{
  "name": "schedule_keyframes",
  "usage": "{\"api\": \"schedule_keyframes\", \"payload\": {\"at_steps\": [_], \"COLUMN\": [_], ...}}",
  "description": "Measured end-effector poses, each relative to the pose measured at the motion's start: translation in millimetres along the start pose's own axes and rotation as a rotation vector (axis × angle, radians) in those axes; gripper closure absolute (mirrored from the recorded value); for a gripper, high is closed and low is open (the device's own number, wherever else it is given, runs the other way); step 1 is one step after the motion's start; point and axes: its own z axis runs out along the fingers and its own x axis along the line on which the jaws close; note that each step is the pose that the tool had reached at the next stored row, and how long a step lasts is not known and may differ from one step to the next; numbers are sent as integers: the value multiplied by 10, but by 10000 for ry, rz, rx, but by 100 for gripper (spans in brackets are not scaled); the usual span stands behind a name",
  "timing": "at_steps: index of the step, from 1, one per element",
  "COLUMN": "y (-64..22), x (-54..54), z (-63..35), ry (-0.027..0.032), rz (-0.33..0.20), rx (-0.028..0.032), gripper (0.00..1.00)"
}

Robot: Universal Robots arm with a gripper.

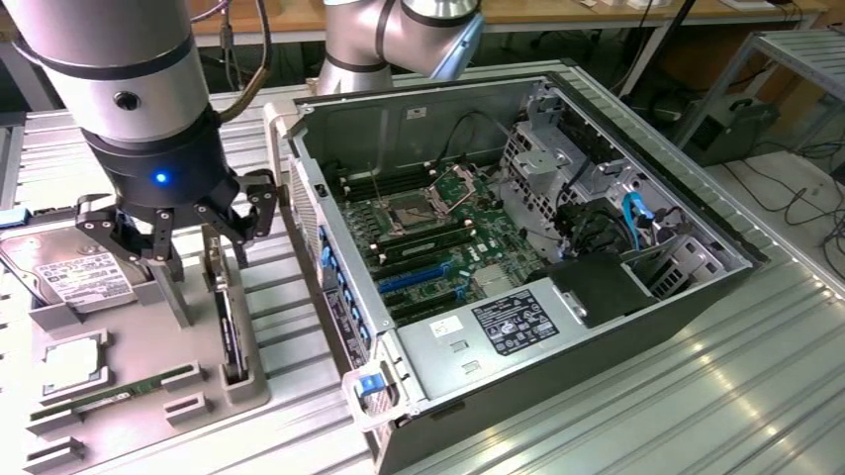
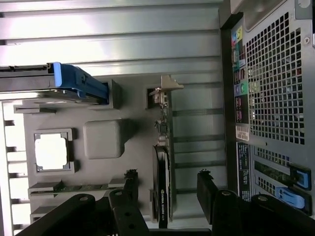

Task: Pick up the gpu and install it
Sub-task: 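Pick up the gpu and move the gpu toward the slot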

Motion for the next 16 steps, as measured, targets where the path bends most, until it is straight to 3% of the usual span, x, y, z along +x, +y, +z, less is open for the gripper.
{"api": "schedule_keyframes", "payload": {"at_steps": [8,10,16], "y": [-60,-120,-229], "x": [0,-2,-4], "z": [142,209,316], "ry": [20,55,58], "rz": [-2,-1,0], "rx": [0,3,3], "gripper": [40,40,40]}}
